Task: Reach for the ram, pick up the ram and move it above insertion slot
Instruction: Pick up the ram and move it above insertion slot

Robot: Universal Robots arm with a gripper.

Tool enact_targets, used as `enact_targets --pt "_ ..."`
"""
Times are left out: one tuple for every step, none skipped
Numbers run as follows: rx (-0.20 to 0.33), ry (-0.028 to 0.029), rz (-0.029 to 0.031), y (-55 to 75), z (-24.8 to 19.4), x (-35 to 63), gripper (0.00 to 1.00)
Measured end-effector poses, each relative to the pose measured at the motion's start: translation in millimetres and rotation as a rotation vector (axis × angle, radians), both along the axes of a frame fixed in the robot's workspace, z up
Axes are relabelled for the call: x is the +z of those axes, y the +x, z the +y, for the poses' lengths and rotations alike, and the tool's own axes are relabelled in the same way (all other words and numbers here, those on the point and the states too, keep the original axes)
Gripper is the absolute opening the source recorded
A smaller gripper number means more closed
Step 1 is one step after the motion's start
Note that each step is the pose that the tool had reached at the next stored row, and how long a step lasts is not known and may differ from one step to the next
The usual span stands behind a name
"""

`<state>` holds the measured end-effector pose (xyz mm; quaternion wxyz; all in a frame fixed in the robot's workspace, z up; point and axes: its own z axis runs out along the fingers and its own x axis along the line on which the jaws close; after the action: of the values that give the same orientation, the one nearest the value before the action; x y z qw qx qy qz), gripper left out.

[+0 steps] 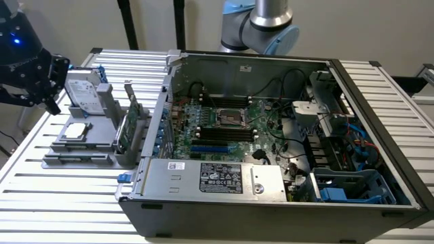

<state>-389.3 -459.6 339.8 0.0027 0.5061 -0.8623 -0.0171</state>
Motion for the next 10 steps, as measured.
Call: enact_targets --pt "0.018 0.0000 0.0000 0.0 0.0 0.0 0.11" --pt "0.036 0.0000 0.0000 0.0 0.0 0.0 0.11" --pt "0.054 0.0000 0.0000 0.0 0.0 0.0 0.11" --pt "0.074 -0.0001 0.0000 0.0 0.0 0.0 0.11" --pt "0.092 0.0000 -0.0001 -0.1 0.0 0.0 0.11" --pt "0.109 -0.0001 0.0000 -0.1 0.0 0.0 0.11" --pt "0.128 0.0000 0.0000 -0.1 0.0 0.0 0.11" --pt "0.146 -0.0001 0.0000 -0.1 0.0 0.0 0.11" --pt "0.163 0.0000 -0.0001 -0.1 0.0 0.0 0.11" --pt "0.182 -0.0001 0.0001 -0.1 0.0 0.0 0.11"
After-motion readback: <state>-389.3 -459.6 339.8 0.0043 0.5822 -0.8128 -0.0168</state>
